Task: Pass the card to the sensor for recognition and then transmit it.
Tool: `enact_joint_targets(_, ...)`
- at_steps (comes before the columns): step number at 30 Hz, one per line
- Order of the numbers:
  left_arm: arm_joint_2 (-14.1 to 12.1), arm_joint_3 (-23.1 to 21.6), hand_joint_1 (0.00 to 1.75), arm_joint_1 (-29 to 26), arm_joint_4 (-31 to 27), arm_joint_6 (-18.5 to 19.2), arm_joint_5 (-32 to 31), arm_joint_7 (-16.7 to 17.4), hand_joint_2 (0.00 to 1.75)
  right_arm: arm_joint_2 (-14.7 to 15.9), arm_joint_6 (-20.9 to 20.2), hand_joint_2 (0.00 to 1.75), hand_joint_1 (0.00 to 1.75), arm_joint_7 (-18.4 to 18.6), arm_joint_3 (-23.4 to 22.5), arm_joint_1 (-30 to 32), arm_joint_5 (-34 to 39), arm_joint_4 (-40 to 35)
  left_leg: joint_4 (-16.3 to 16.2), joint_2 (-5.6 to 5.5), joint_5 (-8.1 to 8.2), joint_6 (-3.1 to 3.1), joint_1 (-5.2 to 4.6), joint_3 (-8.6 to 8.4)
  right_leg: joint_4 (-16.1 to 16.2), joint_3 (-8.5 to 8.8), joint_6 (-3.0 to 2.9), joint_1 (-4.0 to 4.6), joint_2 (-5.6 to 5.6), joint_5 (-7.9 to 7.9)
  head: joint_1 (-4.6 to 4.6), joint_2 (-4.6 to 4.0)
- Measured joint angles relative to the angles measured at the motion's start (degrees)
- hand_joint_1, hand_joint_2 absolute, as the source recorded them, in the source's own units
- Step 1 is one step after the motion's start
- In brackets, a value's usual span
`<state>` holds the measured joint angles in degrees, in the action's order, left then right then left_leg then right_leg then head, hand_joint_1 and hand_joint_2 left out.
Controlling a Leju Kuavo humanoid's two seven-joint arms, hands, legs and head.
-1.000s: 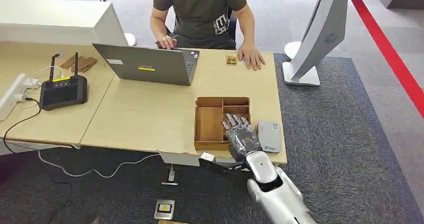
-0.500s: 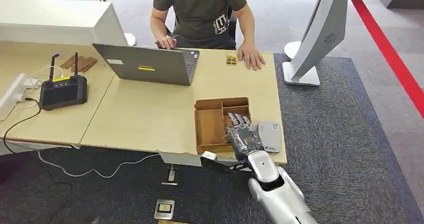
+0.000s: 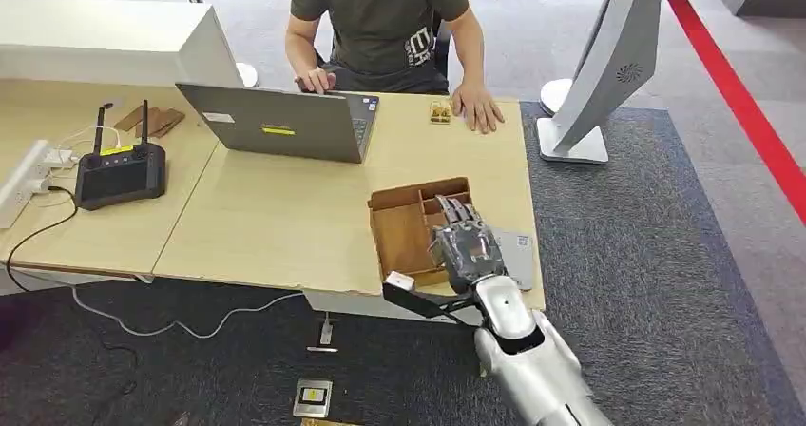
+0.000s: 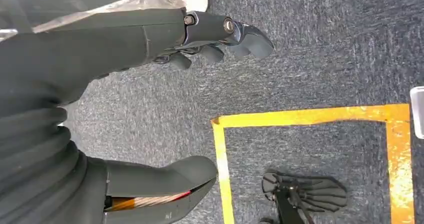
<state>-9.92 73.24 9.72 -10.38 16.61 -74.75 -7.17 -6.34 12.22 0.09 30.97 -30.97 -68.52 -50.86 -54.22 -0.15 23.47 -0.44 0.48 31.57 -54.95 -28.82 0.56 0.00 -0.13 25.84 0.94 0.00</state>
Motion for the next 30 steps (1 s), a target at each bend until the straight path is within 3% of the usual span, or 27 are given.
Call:
enact_joint_targets(15, -0.18, -0.11, 0.0, -0.12, 0.0, 0.5, -1.14, -0.9, 1.75, 0.26, 0.0, 1.75, 1.75, -2.06, -4.77, -4.49, 5.07, -8.79, 0.0, -0.01, 0.0, 0.0, -0.01, 0.03, -0.03, 0.01, 0.0, 0.0, 0.01, -0.01, 0.0, 0.0)
enact_joint_targets(23, -0.46, -0.48, 0.0, -0.1, 0.0, 1.53, -2.47, -2.4, 1.75, -3.65, 0.18, 1.75, 1.75, -3.32, -5.33, -16.28, 7.24, 1.58, 0.0, 0.0, -0.05, -0.03, 0.0, 0.06, -0.08, -0.05, -0.07, 0.0, 0.02, -0.05, 0.02, 0.0)
enact_joint_targets(30, -0.5, -0.94, 0.0, -0.19, 0.0, 1.79, -2.14, -3.06, 1.75, -6.51, -0.61, 1.75, 1.75, -0.74, -6.21, -26.03, 8.02, 13.1, 0.0, 0.0, -0.05, -0.04, 0.0, 0.06, -0.07, -0.04, -0.07, 0.0, 0.02, -0.06, 0.0, 0.0)
